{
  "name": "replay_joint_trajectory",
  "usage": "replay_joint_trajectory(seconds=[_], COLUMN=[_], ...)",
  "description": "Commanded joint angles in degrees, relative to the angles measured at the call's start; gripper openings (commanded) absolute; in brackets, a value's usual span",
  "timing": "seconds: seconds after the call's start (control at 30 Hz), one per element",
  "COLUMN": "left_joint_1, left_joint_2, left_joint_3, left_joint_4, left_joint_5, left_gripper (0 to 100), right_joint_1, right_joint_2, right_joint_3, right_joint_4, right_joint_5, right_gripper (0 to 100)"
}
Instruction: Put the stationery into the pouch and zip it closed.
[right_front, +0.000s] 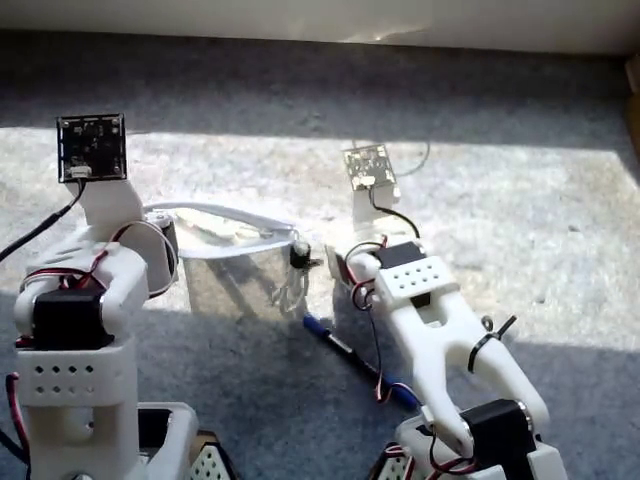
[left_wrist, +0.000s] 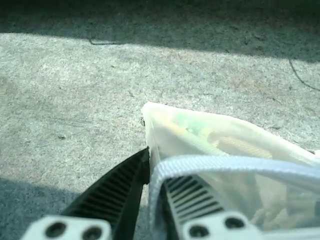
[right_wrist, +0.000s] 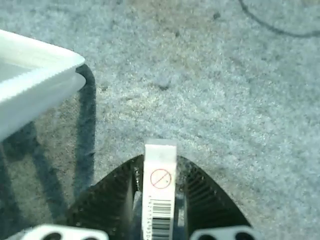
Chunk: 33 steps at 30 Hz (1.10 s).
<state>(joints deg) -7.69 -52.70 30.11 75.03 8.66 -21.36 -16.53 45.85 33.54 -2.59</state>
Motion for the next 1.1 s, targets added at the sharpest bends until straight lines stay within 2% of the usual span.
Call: replay_joint_trajectory(seconds=[0.0,0.2,0.53,0.73,0.9,1.07], left_joint_1=[-1.0,-1.1,-1.1,-1.1,-1.1,-1.1], left_joint_2=[-1.7,-1.7,-1.7,-1.7,-1.7,-1.7], left_joint_3=[-0.6,-0.1,-0.1,0.0,0.0,0.0], left_joint_4=[-0.3,-0.3,-0.3,-0.3,-0.3,-0.1], left_joint_5=[0.6,0.6,0.6,0.6,0.5,0.5], left_gripper=[1,1,1,1,1,1], right_joint_1=[0.6,0.3,-0.6,-1.1,-1.1,-1.1], right_joint_2=[-2.2,-4.9,-27.4,-35.6,-42.5,-53.4], right_joint_3=[-0.7,-0.7,6.5,7.6,8.9,11.7], right_joint_4=[-1.2,-1.1,-0.9,-0.9,-0.7,-0.9], right_joint_5=[-0.7,-3.0,-10.2,-14.9,-16.5,-13.8], right_gripper=[5.2,5.2,5.2,5.2,5.2,5.2])
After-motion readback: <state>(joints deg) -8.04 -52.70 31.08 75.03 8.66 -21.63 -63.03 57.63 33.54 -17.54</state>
